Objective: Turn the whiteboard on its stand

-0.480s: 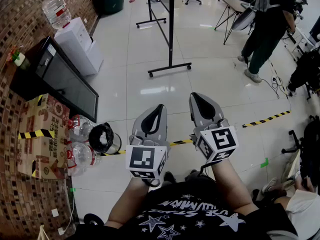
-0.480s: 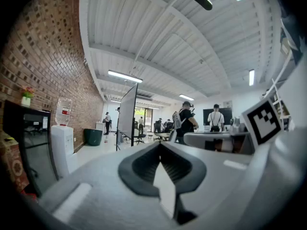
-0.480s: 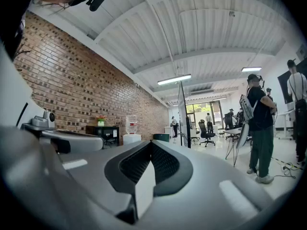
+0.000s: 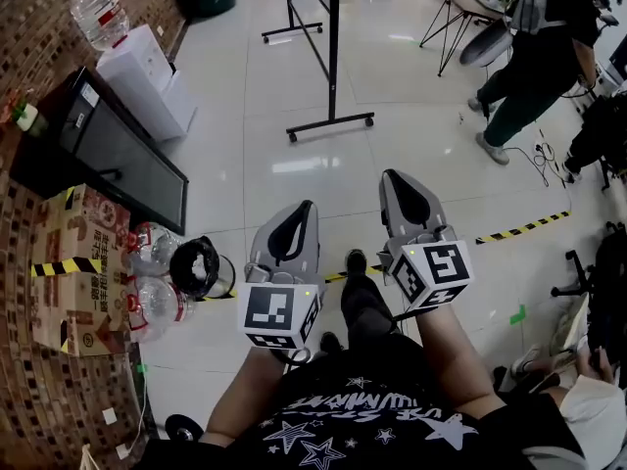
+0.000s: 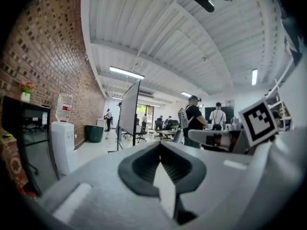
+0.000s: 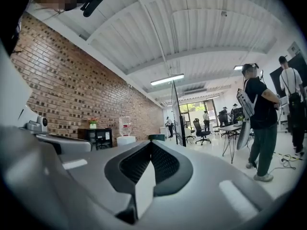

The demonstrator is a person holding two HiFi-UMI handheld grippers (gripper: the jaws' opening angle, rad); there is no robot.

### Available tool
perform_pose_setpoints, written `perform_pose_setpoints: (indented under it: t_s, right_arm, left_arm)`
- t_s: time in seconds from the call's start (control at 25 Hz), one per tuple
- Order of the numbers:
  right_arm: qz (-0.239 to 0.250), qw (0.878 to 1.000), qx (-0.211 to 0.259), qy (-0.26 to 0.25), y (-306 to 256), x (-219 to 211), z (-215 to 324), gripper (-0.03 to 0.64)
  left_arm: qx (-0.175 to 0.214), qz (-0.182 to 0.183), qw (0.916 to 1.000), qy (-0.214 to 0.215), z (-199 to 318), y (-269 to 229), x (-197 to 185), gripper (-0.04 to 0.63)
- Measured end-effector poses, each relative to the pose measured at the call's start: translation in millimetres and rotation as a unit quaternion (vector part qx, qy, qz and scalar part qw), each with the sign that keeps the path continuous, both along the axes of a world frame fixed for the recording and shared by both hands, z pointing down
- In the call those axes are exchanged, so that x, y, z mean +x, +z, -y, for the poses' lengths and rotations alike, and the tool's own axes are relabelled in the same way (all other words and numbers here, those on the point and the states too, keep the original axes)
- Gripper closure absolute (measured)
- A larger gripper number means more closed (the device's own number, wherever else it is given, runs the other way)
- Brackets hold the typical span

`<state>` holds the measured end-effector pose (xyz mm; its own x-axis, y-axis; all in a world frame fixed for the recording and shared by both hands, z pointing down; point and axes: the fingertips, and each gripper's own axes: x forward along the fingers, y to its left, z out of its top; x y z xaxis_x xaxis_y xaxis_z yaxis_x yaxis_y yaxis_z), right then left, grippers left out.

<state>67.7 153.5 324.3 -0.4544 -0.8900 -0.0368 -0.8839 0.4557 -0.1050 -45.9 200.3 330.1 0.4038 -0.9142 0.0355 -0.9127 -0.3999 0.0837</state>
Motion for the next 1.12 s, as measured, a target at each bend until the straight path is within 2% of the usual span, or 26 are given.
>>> perform_pose_setpoints:
  t_s: [0.16,0.36,0.76,1.12]
  right_arm:
    - [0.012,1.000,-0.005,-0.008,14,-4,37,0.607]
    - [0.028,0.999,-0.015,-0.014,27,-5,99,0.607]
    - [0.039,0.999,-0.032,-0.015,38,14,233,0.607]
    - [0.038,0.999,-0.036,-0.013,44,36,312,0.607]
  left_arm:
    - [0.003,0.014,0.9997,-0.021,27,6,-11,0.589]
    - [-0.001,0.023,0.9989,-0.042,86,9,-18,0.589]
    - [-0.009,0.044,0.9980,-0.044,211,7,5,0.589]
    - [-0.035,0.034,0.9972,-0.056,292,16,20,0.589]
